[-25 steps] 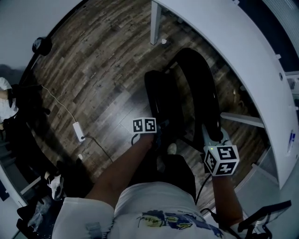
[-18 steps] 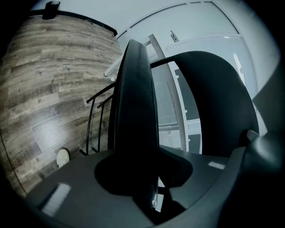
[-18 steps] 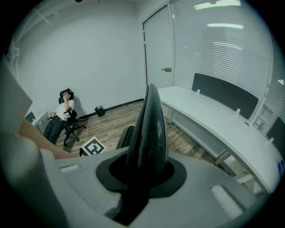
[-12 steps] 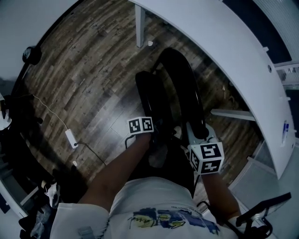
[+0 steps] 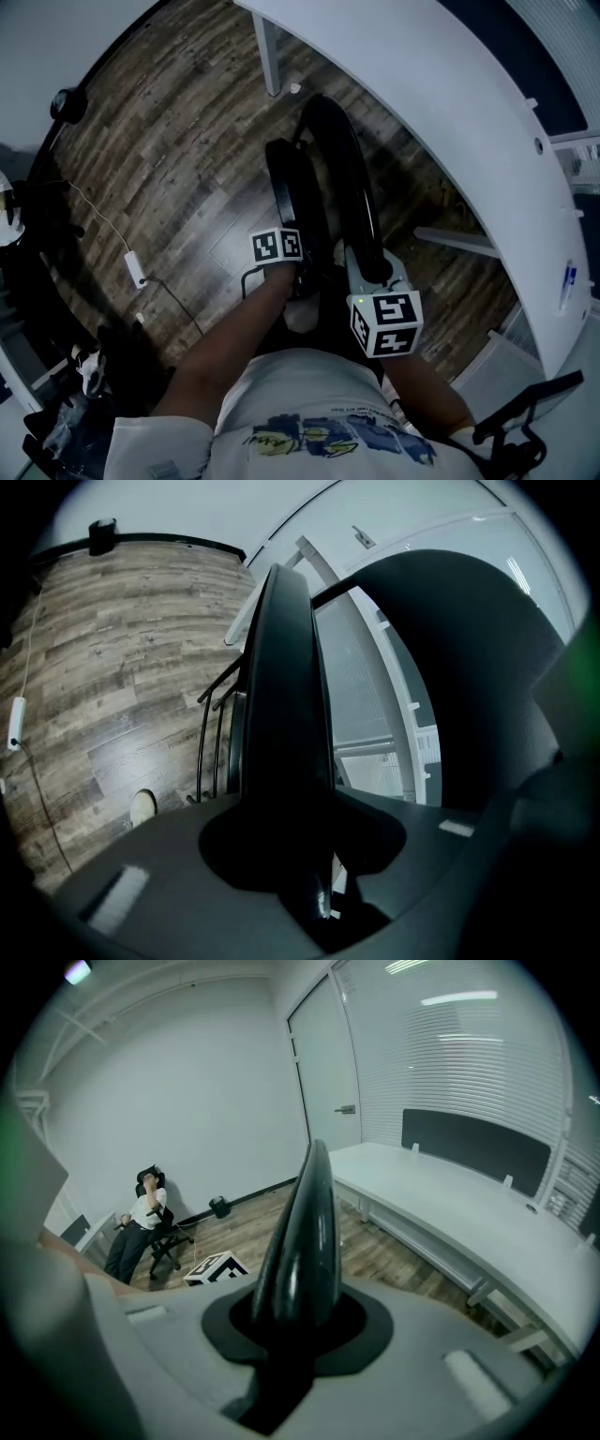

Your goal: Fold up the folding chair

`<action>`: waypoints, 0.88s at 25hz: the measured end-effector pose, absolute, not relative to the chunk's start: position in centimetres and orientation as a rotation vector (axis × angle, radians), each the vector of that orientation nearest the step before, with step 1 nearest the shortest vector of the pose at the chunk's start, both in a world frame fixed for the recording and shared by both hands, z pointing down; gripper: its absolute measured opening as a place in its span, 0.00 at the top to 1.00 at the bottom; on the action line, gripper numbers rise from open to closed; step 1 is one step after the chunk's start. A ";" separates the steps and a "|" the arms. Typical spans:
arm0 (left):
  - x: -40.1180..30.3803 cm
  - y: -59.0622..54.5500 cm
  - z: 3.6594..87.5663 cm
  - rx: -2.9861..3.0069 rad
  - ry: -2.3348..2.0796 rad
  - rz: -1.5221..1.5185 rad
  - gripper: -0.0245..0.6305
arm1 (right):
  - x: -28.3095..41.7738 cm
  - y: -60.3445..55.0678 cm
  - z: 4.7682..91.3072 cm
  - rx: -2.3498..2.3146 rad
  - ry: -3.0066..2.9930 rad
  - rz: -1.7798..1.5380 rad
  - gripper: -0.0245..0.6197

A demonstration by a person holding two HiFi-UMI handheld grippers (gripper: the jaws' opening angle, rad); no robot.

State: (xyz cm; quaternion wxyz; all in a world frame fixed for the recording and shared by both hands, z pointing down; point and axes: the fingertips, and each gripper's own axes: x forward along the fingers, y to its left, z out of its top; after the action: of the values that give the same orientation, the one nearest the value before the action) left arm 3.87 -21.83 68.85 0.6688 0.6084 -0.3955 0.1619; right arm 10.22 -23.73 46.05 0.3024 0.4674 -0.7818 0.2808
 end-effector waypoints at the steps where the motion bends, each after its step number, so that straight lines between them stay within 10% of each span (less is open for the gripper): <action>1: 4.6 -22.1 68.8 1.360 -0.904 0.366 0.77 | 10.7 -24.0 46.0 1.225 -2.079 0.747 0.85; 22: 17.8 -29.6 68.7 1.141 -1.137 0.345 0.77 | 23.5 -33.4 46.3 0.944 -2.216 0.666 0.87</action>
State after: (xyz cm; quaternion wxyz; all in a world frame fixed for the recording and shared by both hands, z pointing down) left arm 17.79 -29.63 68.69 0.6797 0.5080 -0.5062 0.1536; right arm 23.49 -33.39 46.27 0.3159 0.3586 -0.8412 0.2528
